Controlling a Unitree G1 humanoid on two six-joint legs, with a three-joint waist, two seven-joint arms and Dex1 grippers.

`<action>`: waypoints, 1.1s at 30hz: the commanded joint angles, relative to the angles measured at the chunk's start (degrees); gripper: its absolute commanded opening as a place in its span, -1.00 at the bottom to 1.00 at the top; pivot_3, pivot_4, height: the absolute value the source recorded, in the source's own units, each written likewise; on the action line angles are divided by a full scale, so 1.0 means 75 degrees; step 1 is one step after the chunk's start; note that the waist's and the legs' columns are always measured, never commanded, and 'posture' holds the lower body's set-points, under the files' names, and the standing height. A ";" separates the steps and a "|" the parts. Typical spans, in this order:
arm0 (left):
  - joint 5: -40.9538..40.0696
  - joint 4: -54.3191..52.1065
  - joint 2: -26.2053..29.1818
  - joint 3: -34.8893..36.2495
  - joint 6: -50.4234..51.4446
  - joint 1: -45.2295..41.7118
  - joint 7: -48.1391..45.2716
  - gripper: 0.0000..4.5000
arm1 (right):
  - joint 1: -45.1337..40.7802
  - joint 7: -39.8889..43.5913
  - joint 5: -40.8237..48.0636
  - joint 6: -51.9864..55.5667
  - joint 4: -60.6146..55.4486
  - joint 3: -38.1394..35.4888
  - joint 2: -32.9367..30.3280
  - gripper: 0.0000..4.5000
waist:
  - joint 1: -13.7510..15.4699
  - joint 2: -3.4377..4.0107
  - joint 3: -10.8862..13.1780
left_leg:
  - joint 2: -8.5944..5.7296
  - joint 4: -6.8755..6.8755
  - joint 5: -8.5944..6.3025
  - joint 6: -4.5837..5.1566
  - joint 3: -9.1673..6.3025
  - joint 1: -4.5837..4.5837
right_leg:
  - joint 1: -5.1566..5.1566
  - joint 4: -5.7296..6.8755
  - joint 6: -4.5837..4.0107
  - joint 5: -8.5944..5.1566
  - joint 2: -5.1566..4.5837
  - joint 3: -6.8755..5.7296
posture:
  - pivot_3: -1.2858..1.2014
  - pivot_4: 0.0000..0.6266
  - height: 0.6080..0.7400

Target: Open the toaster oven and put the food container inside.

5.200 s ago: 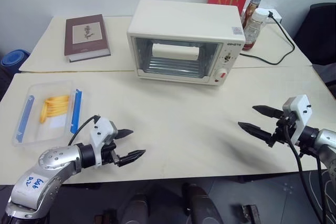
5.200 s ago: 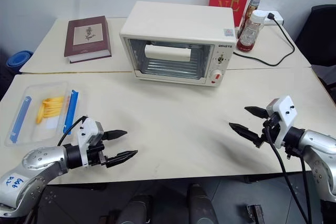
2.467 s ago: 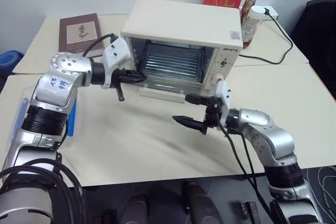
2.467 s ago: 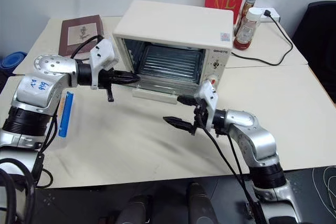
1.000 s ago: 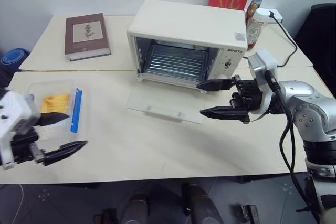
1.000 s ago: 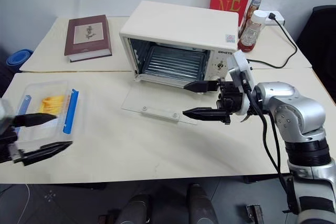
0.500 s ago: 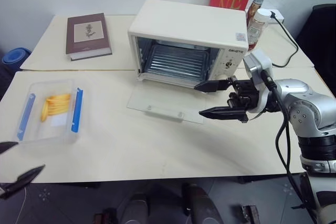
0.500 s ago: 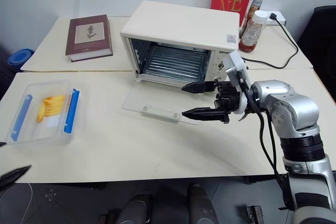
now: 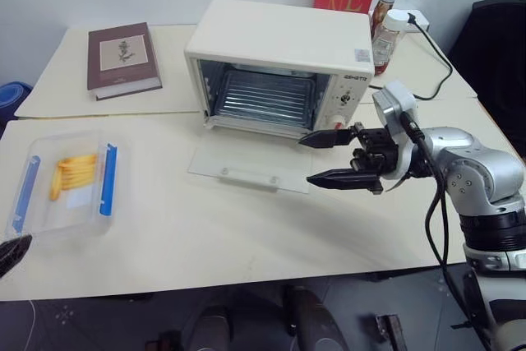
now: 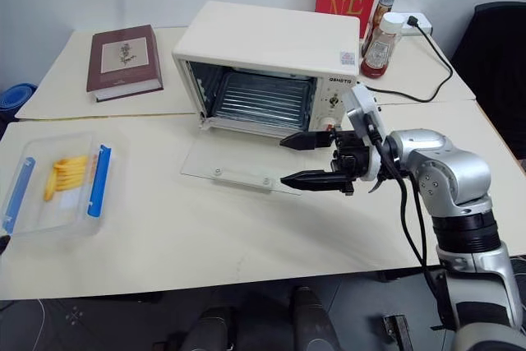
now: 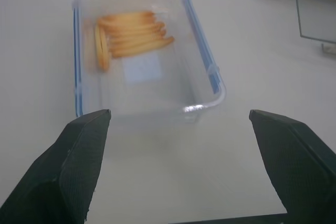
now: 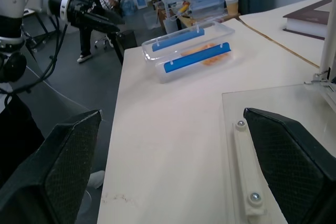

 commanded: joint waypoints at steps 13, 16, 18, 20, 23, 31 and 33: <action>-0.9929 0.0040 -0.0940 -0.4302 -0.7710 0.1741 1.3352 1.00 | -0.0522 0.0817 0.0083 -0.0011 -0.0387 -0.0095 -0.0291 1.00 | 0.0300 -0.0011 -0.0050 | 0.0036 0.0035 -0.0041 -0.0074 -0.0009 0.0053 | 0.0050 0.0003 -0.0121 -0.0066 -0.0021 0.0007 | 0.03 -0.52 1.00; -0.9929 -0.0320 -0.0611 -0.5152 -0.9089 0.1379 1.4494 1.00 | -0.0395 0.0736 0.0060 0.0008 -0.0502 -0.0093 -0.0293 1.00 | 0.0288 -0.0019 -0.0054 | 0.0034 0.0026 -0.0043 -0.0074 0.0000 0.0108 | 0.0137 -0.0038 -0.0151 -0.0083 0.0028 0.0002 | 0.03 -0.52 1.00; -0.9929 -0.0375 -0.0330 -0.5534 -0.9662 0.1107 1.5147 1.00 | -0.0304 0.0675 0.0075 0.0037 -0.0602 -0.0112 -0.0296 1.00 | 0.0293 -0.0024 -0.0057 | 0.0036 0.0026 -0.0042 -0.0074 0.0005 0.0107 | 0.0139 -0.0044 -0.0150 -0.0082 0.0038 0.0010 | 0.03 -0.52 1.00; -0.9929 -0.0277 -0.0103 -0.5825 -1.0014 0.0738 1.5664 1.00 | -0.0223 0.0585 0.0133 0.0093 -0.0727 -0.0160 -0.0289 1.00 | 0.0299 -0.0024 -0.0057 | 0.0036 0.0027 -0.0042 -0.0073 0.0011 0.0105 | 0.0138 -0.0045 -0.0149 -0.0081 0.0042 0.0014 | 0.03 -0.52 1.00; -0.9929 0.0255 0.0125 -0.6157 -1.0042 -0.0103 1.6294 1.00 | -0.0085 0.0378 0.0262 0.0231 -0.0961 -0.0272 -0.0294 1.00 | 0.0309 -0.0023 -0.0057 | 0.0038 0.0027 -0.0042 -0.0072 0.0016 0.0106 | 0.0136 -0.0043 -0.0141 -0.0077 0.0049 0.0017 | 0.03 -0.52 1.00; -0.9929 0.1943 0.0160 -0.6154 -0.9354 -0.1833 1.7545 1.00 | 0.0192 -0.0157 0.0571 0.0527 -0.1431 -0.0596 -0.0415 1.00 | 0.0305 -0.0025 -0.0058 | 0.0073 0.0027 -0.0042 -0.0073 0.0019 0.0111 | 0.0134 -0.0039 -0.0131 -0.0071 0.0091 0.0018 | 0.03 -0.52 1.00; -0.9929 0.2365 0.0174 -0.6191 -0.9100 -0.2302 1.7636 1.00 | 0.0244 -0.0300 0.0673 0.0621 -0.1541 -0.0713 -0.0429 1.00 | 0.0358 -0.0026 -0.0059 | 0.0073 0.0027 -0.0042 -0.0073 0.0018 0.0111 | 0.0134 -0.0039 -0.0130 -0.0071 0.0091 0.0017 | 0.03 -0.52 1.00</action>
